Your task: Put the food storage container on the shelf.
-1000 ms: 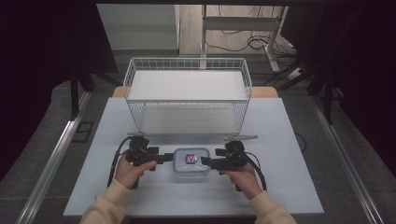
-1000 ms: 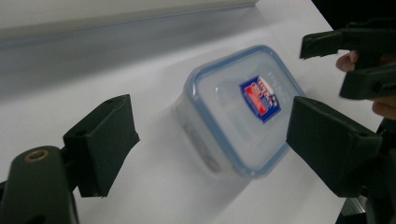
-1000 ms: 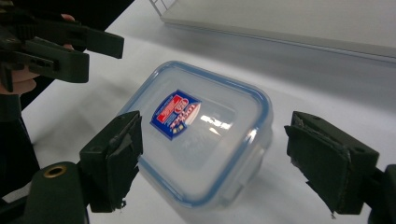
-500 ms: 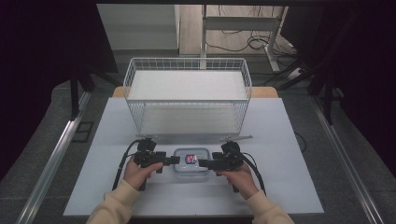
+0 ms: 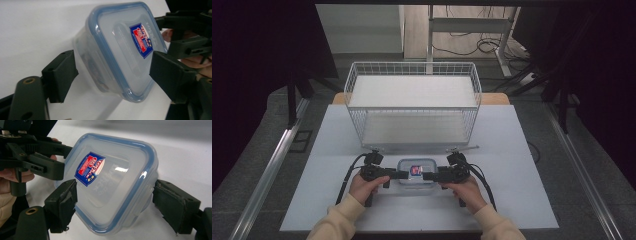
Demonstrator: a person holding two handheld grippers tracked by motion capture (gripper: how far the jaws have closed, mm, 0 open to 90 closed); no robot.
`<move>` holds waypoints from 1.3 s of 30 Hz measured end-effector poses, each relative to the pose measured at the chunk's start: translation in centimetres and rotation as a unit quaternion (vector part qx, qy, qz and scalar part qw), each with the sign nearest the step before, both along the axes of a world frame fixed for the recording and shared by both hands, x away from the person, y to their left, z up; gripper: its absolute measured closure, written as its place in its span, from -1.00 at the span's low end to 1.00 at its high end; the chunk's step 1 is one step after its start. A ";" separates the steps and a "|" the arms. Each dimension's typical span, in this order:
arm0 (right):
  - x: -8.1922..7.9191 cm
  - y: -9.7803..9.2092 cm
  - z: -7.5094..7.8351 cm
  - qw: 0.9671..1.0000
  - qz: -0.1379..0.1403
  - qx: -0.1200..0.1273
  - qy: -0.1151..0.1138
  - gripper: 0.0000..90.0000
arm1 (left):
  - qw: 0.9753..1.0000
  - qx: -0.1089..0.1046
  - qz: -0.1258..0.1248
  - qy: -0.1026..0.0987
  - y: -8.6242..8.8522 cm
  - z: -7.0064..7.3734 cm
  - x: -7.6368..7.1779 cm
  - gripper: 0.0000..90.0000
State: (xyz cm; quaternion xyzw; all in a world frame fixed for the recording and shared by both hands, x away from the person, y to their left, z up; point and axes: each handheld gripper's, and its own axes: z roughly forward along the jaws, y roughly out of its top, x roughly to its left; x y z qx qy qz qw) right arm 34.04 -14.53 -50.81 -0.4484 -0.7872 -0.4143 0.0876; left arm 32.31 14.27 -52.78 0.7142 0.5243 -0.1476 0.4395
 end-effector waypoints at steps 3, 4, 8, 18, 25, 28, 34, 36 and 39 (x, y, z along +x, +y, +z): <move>0.1 0.1 -0.2 1.000 -0.003 0.001 0.008 -0.55 | 1.000 -0.001 -0.003 0.001 -0.1 -0.1 0.0 -0.49; 0.1 0.0 -0.3 1.000 -0.004 0.001 0.010 -0.56 | 1.000 -0.003 -0.003 0.002 -0.2 -0.1 0.0 -0.49; 0.4 -0.3 -0.7 1.000 -0.017 0.008 0.024 -0.56 | 1.000 -0.005 -0.004 0.007 -0.1 -0.3 0.1 -0.47; 0.6 -0.6 -0.8 0.998 -0.021 0.023 0.049 -0.22 | 1.000 -0.013 -0.004 0.004 0.0 -0.2 0.0 -0.27; 0.7 -1.6 -0.9 0.996 -0.029 0.053 0.073 -0.03 | 1.000 -0.010 -0.001 -0.006 0.2 0.2 -0.3 -0.11; 0.4 -2.1 -0.9 0.994 -0.032 0.069 0.075 0.06 | 1.000 -0.007 0.000 -0.014 0.2 0.5 -0.7 -0.04; -0.5 -2.1 -0.6 0.995 -0.037 0.072 0.058 0.10 | 0.999 -0.037 0.005 -0.008 0.8 0.1 -1.0 0.07; -0.6 -2.1 -0.6 0.995 -0.039 0.070 0.056 0.10 | 0.999 -0.035 0.006 -0.009 0.8 0.2 -1.1 0.07; -0.6 -2.1 -0.7 0.995 -0.042 0.075 0.059 0.11 | 0.999 -0.032 0.004 -0.012 0.8 0.2 -1.2 0.07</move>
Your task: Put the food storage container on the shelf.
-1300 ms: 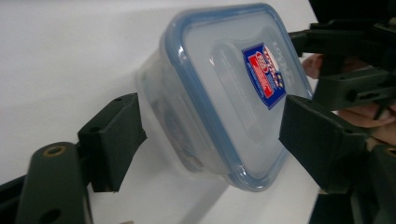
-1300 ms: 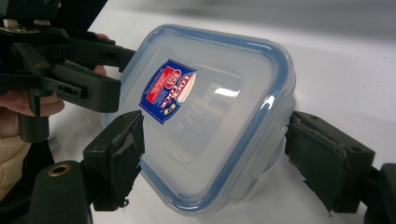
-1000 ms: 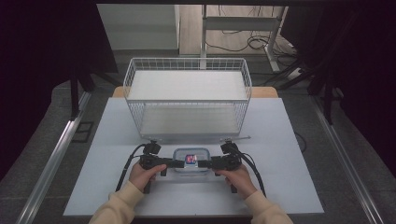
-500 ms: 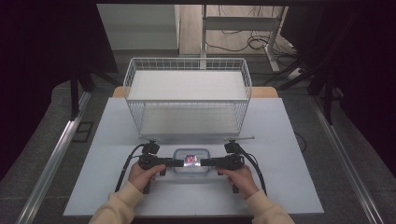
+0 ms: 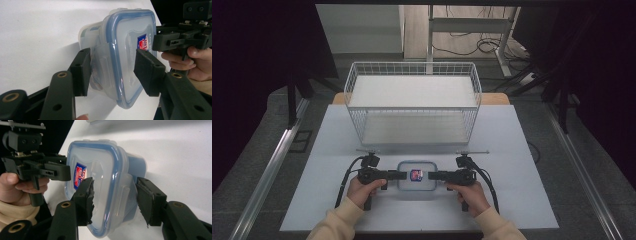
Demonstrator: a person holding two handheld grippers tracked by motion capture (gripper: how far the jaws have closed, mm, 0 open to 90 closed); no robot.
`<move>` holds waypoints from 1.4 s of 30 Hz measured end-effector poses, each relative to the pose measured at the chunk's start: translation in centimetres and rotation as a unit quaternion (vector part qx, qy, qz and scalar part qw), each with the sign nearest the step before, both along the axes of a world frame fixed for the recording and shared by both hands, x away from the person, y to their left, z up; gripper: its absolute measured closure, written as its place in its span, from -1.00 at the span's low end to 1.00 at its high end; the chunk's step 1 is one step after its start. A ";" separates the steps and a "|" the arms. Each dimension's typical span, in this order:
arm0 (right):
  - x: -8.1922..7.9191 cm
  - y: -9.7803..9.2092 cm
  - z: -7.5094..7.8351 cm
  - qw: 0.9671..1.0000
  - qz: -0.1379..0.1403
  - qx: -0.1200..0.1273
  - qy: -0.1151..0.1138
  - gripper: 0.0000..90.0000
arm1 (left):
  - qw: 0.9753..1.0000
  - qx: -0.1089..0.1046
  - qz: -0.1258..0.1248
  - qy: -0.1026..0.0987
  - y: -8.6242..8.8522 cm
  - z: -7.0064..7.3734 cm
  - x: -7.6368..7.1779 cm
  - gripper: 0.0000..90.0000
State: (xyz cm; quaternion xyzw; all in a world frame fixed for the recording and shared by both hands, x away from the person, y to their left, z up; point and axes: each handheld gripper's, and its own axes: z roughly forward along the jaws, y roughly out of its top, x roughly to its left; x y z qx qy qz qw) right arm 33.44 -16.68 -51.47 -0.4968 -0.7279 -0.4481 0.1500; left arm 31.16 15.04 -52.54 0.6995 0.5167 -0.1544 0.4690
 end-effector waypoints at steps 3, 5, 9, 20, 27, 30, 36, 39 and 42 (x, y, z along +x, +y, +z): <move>0.1 -0.2 -0.1 1.000 -0.002 0.009 0.006 0.13 | 1.000 0.002 0.000 -0.001 0.0 0.1 0.0 0.07; 0.1 -0.1 -0.1 1.000 -0.002 0.008 0.005 0.13 | 1.000 0.000 0.002 0.001 0.0 0.1 0.0 0.08; 0.0 -0.1 0.0 1.000 -0.004 0.009 0.008 0.15 | 1.000 0.003 0.002 -0.001 0.0 0.1 -0.1 0.08; -0.1 -0.1 0.1 1.000 -0.011 0.016 0.009 0.17 | 1.000 0.004 0.007 -0.011 0.1 0.4 -0.1 0.09; -0.1 -0.1 0.4 1.000 -0.009 0.020 0.003 0.17 | 1.000 0.000 0.008 -0.017 0.2 1.0 -0.1 0.10; -0.1 -0.1 0.7 1.000 -0.009 0.022 0.001 0.17 | 1.000 0.001 0.007 -0.022 0.2 1.2 -0.1 0.10; -0.2 -0.2 1.4 1.000 -0.006 0.019 -0.014 0.17 | 0.999 0.000 0.006 -0.031 0.2 1.9 -0.2 0.10; -0.3 -0.2 1.8 1.000 -0.005 0.022 -0.022 0.17 | 0.999 0.000 0.007 -0.039 0.2 2.3 -0.3 0.10; -0.3 -0.2 2.1 0.999 -0.007 0.025 -0.026 0.17 | 0.999 0.001 0.007 -0.042 0.3 2.6 -0.3 0.09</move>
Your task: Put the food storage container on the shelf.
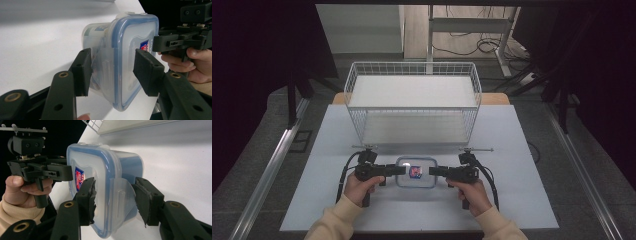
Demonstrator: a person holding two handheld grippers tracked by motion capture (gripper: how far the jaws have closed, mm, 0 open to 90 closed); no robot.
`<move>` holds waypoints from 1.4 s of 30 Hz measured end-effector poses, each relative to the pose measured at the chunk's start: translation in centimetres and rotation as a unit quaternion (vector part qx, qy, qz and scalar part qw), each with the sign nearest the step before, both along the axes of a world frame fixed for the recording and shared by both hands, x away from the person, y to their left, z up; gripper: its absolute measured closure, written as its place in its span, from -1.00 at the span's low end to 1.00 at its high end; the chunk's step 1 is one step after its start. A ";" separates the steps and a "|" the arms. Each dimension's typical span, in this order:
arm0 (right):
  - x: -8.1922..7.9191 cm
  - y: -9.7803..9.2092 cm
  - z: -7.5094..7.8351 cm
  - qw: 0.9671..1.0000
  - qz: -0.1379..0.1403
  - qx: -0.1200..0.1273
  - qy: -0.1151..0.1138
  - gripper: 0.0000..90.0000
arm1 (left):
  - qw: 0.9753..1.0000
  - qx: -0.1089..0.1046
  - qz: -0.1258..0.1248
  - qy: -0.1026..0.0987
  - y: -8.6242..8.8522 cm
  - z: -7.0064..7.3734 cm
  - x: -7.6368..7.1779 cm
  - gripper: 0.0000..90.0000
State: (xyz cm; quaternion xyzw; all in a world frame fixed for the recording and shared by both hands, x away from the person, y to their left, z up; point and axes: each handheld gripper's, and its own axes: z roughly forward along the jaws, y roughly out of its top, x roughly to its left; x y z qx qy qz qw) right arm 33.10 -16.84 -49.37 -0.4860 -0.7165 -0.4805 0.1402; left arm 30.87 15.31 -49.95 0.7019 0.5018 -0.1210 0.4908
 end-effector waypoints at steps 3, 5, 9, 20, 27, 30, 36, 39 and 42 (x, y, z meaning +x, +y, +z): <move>0.0 0.0 0.2 1.000 0.002 -0.001 -0.003 0.17 | 1.000 -0.001 -0.001 0.000 0.0 0.1 0.0 0.09; 0.0 0.0 0.2 1.000 0.002 -0.001 -0.004 0.18 | 1.000 0.000 -0.002 -0.002 0.0 0.2 0.1 0.09; 0.1 -0.1 0.6 1.000 0.002 0.002 -0.008 0.18 | 1.000 0.000 0.000 -0.008 0.0 0.6 0.1 0.09; 0.4 -0.1 2.2 1.000 0.001 0.003 -0.021 0.18 | 1.000 0.002 -0.003 -0.025 0.0 2.5 0.6 0.09; 1.5 0.2 4.7 0.999 0.003 0.004 -0.041 0.18 | 0.999 0.002 0.001 -0.047 0.3 5.1 1.6 0.09; 2.0 0.3 5.8 0.999 0.005 0.006 -0.048 0.18 | 0.998 0.004 0.003 -0.057 0.4 6.1 2.0 0.09; 2.8 0.5 8.0 0.998 0.007 0.003 -0.069 0.18 | 0.997 -0.001 0.006 -0.073 0.5 8.0 2.7 0.09; 3.2 0.5 9.1 0.997 0.008 0.002 -0.080 0.18 | 0.997 -0.001 0.007 -0.081 0.5 9.0 3.0 0.09; 3.6 0.6 9.9 0.996 0.008 0.005 -0.083 0.18 | 0.996 -0.001 0.010 -0.089 0.5 10.0 3.4 0.09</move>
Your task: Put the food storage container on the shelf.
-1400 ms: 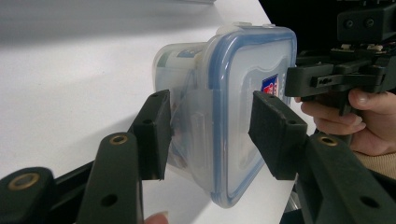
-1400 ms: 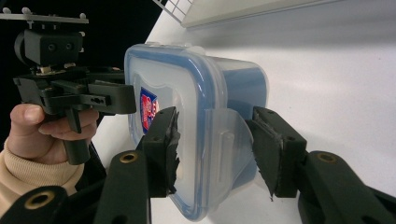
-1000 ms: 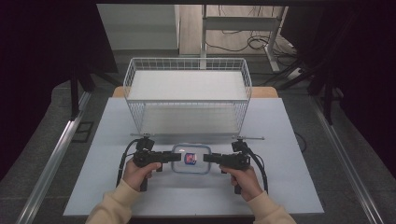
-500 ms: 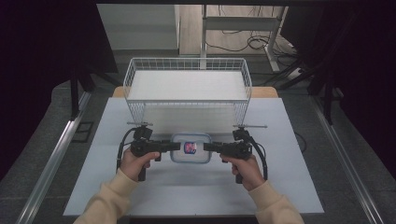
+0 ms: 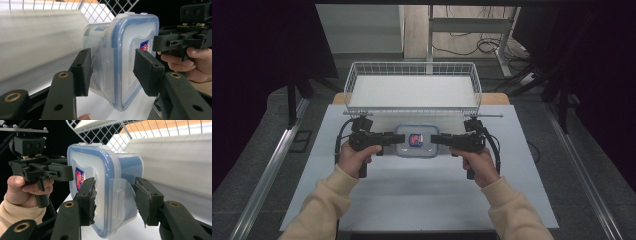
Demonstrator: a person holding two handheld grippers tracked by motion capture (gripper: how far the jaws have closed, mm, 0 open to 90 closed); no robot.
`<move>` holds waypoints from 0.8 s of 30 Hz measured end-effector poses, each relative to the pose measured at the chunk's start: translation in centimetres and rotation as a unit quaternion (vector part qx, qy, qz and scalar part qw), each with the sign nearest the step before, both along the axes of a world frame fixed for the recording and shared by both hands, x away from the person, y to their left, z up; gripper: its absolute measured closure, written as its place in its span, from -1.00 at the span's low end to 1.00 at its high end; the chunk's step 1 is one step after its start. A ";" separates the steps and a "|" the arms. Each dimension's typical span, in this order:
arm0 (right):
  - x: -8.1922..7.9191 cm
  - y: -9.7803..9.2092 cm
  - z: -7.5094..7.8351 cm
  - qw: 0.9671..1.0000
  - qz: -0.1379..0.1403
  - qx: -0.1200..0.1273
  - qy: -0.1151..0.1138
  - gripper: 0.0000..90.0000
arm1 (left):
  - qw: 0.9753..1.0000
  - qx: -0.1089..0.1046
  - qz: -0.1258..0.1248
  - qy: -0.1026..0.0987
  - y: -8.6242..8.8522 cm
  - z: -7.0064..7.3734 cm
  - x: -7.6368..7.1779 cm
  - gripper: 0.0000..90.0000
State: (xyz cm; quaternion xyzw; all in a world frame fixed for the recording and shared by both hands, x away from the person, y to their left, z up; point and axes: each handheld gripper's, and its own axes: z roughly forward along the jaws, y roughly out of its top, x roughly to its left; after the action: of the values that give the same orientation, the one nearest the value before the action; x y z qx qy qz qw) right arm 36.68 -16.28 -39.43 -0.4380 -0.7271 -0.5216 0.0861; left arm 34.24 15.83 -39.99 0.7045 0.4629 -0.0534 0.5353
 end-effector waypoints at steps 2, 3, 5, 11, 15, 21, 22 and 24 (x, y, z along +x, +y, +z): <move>0.3 0.0 0.5 1.000 -0.001 0.002 -0.004 0.18 | 1.000 0.000 0.000 -0.004 0.0 0.5 0.2 0.09; 0.4 0.0 0.8 1.000 -0.001 0.003 -0.006 0.18 | 1.000 0.001 0.000 -0.007 0.0 0.9 0.3 0.09; 0.6 0.0 1.4 1.000 -0.001 0.004 -0.011 0.18 | 1.000 0.000 0.001 -0.011 0.0 1.5 0.6 0.09; 1.4 0.1 3.3 1.000 -0.002 0.004 -0.023 0.18 | 1.000 0.003 -0.002 -0.023 0.1 3.3 1.4 0.09; 1.8 0.2 4.7 0.999 -0.003 0.002 -0.035 0.18 | 1.000 0.000 -0.003 -0.031 0.3 4.4 2.0 0.09; 2.5 0.7 6.6 0.999 0.001 -0.010 -0.052 0.18 | 0.999 -0.007 -0.002 -0.043 0.7 5.8 2.6 0.09; 2.6 0.8 7.0 0.998 0.002 -0.012 -0.055 0.18 | 0.999 -0.008 -0.002 -0.045 0.8 6.1 2.7 0.09; 2.9 1.0 7.6 0.998 0.003 -0.014 -0.061 0.18 | 0.999 -0.010 0.000 -0.049 1.0 6.6 2.9 0.09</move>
State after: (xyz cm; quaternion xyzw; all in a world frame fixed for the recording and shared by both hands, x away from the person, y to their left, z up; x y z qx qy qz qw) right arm 39.53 -15.26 -31.84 -0.4042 -0.7395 -0.5370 0.0374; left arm 37.19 16.86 -33.39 0.7009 0.4359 -0.0235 0.5641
